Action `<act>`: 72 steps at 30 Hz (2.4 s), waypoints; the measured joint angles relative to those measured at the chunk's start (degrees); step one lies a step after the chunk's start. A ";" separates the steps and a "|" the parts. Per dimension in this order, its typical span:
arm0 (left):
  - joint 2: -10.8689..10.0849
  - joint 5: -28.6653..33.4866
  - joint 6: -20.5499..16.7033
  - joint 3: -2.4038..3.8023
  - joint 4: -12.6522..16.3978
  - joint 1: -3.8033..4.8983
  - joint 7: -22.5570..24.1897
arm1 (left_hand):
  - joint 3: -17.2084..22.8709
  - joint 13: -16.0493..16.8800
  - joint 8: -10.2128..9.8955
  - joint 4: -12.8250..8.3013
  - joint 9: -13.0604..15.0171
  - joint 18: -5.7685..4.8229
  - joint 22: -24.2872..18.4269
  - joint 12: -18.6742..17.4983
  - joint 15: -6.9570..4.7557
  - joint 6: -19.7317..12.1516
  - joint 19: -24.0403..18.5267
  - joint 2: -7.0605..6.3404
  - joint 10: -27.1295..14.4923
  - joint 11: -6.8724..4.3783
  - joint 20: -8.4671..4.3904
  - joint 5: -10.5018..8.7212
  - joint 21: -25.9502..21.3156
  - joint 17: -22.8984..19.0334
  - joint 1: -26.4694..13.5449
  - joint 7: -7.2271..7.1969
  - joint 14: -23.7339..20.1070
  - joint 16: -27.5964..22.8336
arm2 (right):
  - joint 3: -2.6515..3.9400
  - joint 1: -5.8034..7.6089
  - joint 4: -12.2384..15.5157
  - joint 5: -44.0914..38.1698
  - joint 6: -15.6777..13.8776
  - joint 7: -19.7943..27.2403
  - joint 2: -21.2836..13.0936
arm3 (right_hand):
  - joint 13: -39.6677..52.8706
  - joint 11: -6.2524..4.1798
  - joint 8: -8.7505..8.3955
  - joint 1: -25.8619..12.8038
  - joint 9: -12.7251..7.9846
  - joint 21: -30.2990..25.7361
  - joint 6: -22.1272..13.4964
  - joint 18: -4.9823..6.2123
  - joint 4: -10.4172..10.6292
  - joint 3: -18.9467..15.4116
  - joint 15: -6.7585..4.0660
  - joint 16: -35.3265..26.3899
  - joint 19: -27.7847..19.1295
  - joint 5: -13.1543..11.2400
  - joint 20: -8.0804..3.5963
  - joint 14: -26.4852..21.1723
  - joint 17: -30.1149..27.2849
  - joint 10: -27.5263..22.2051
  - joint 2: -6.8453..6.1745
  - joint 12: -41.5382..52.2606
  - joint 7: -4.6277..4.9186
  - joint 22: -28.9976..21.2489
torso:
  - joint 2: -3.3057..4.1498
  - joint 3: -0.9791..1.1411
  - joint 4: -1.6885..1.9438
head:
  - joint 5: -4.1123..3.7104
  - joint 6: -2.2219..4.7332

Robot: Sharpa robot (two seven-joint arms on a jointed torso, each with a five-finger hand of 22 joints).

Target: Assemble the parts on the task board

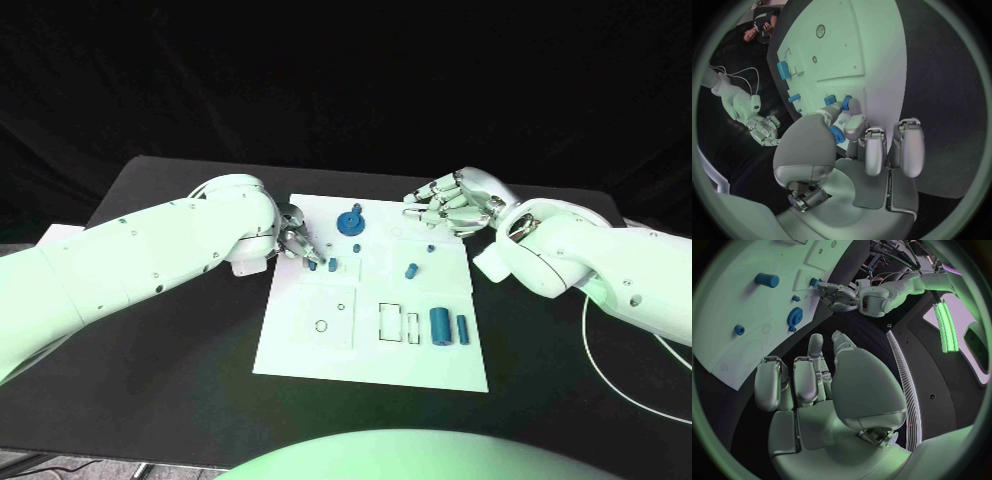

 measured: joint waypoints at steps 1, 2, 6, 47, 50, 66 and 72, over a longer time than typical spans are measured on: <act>0.04 -0.05 0.00 0.00 -0.04 0.00 -0.04 | -0.09 0.00 0.02 0.09 0.00 0.00 0.00 0.00 0.00 0.01 0.00 0.25 0.10 0.08 0.00 0.00 0.00 0.00 -0.25 0.00 0.00 0.00 | 0.00 0.00 0.00 0.01 0.00 0.00 0.00 | 0.00 0.00 0.00 -0.06 0.00 0.00 0.00 0.00 0.00 0.00 0.00 0.00 0.00 0.00 0.00 0.00 0.00 0.00 0.06 0.00 0.00 0.00 | -0.01 0.00 0.00 | 0.00 0.00; 0.08 -0.09 0.01 0.00 -0.10 0.00 -0.08 | -0.30 0.00 0.10 0.30 0.00 0.00 0.00 0.00 0.00 0.11 0.00 0.28 0.10 0.08 0.00 0.00 0.00 0.00 -0.63 -0.09 0.00 0.00 | 0.00 0.00 0.01 0.01 0.00 0.00 -0.01 | -0.04 0.00 0.00 -0.06 0.00 0.00 0.00 0.00 0.00 0.00 0.00 0.00 0.00 0.00 0.00 0.00 0.00 0.00 0.06 0.00 0.00 -0.05 | -0.01 0.00 -0.01 | 0.00 -0.01; 0.18 -0.19 0.11 -0.01 -0.36 -0.01 -0.17 | -1.12 0.00 0.11 0.64 0.01 0.00 0.00 0.00 0.00 0.31 0.00 0.21 0.10 0.08 0.00 0.00 0.01 0.00 -1.29 -0.30 0.00 0.00 | 0.00 0.00 0.04 0.04 0.00 0.00 -0.06 | -0.07 0.00 0.00 -0.06 0.00 0.00 0.00 0.00 0.08 -0.39 0.00 0.00 0.00 0.00 0.00 0.00 0.00 0.00 0.06 0.00 0.00 -0.10 | -0.03 0.00 -0.01 | 0.00 -0.04; -2.07 6.80 -16.13 0.42 1.53 0.24 18.17 | -14.17 -26.67 -8.11 0.13 -5.22 7.59 -28.10 -27.38 5.38 -13.98 -21.82 5.03 -26.82 7.08 4.39 1.28 -43.59 -15.35 15.35 7.79 -13.27 -29.24 | -0.02 -0.12 -0.01 0.41 0.10 0.06 -0.23 | -0.30 0.21 0.00 -2.77 0.00 -0.72 -0.19 0.00 0.63 -6.48 0.00 -0.67 0.00 -3.41 0.00 0.00 0.15 -0.21 2.62 0.52 0.19 -0.44 | -0.04 -0.03 0.05 | -0.49 0.35; -1.12 6.21 -17.75 0.03 1.10 0.23 23.26 | -10.16 -31.66 -11.59 -2.55 -9.24 7.60 -30.10 -32.52 6.36 -13.82 -22.95 3.27 -28.22 8.30 5.33 1.10 -46.66 -22.28 20.34 8.52 -18.33 -36.15 | -0.02 -0.17 -0.02 0.42 0.11 0.06 -0.21 | -0.35 0.21 0.00 -2.75 0.00 -0.72 -0.19 0.00 0.48 -6.63 0.00 -0.67 0.00 -3.31 0.00 0.00 0.15 -0.21 2.64 0.52 0.19 -0.44 | -0.01 -0.03 -0.02 | -0.51 0.47; 4.94 -10.56 -19.72 -2.14 -4.60 0.07 33.78 | -7.34 -47.85 -23.46 -4.49 -22.25 6.56 -19.32 -45.37 5.83 -5.19 -8.34 -2.68 -23.32 8.18 5.18 0.10 -33.03 -7.38 18.84 7.46 -1.84 -15.96 | -0.03 -0.22 -0.03 0.44 0.17 0.11 0.06 | -0.41 0.05 0.00 -2.24 0.00 -0.72 -0.19 0.00 0.47 -6.95 0.00 -0.66 0.00 -2.31 0.00 0.00 0.30 -0.37 3.14 0.74 0.19 -0.44 | 0.05 -0.04 -0.12 | -1.30 0.78; 6.38 -14.96 -18.84 -2.45 -6.17 -0.09 33.60 | -8.47 -50.54 -25.12 -4.18 -24.01 5.32 -12.14 -47.37 5.52 -2.64 -3.94 -2.93 -20.98 7.68 4.70 -0.11 -24.97 -3.86 17.87 7.16 -0.19 -11.91 | -0.03 -0.22 -0.05 0.44 0.18 0.15 0.20 | -0.41 0.05 0.00 -1.94 0.00 -0.72 -0.19 0.00 0.47 -6.95 0.00 -0.66 0.00 -2.31 0.00 0.00 0.30 -0.37 3.45 0.74 0.19 -0.44 | 0.12 -0.05 -0.16 | -1.47 0.79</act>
